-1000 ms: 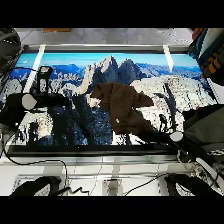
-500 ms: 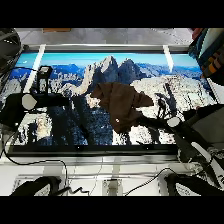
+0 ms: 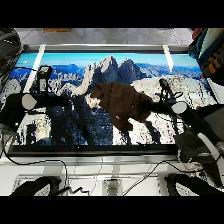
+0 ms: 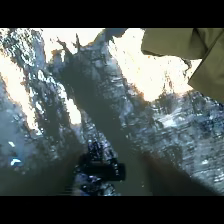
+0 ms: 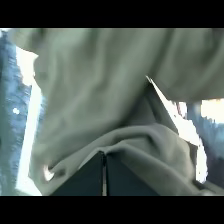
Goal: Fold the clothes and pants, and hang the long-sleeved shirts on hangers.
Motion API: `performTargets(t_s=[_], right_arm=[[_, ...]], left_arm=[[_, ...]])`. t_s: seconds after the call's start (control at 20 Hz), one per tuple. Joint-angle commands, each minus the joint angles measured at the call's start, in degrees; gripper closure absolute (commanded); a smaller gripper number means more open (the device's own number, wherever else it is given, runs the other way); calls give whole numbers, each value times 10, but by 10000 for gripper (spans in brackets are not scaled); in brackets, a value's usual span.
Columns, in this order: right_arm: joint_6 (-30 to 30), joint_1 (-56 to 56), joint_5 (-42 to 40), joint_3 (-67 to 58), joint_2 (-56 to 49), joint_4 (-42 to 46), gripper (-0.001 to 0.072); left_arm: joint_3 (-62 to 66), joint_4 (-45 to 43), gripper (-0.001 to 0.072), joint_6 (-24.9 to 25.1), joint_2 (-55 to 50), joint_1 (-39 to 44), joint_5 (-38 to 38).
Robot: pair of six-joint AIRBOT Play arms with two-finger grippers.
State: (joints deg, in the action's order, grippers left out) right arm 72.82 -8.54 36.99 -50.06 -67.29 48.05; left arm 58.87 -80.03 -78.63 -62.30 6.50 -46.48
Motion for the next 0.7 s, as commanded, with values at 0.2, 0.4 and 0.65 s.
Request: performTargets(t_s=[0.2, 0.4, 0.65], right_arm=[[37, 144, 173, -104, 102, 133, 702], [36, 242, 265, -104, 130, 161, 701], [36, 267, 260, -97, 129, 171, 701]], left_arm=[[0, 175, 185, 0, -50, 2, 21], [0, 280, 185, 0, -148, 26, 104], [1, 341, 186, 1, -259, 71, 210]])
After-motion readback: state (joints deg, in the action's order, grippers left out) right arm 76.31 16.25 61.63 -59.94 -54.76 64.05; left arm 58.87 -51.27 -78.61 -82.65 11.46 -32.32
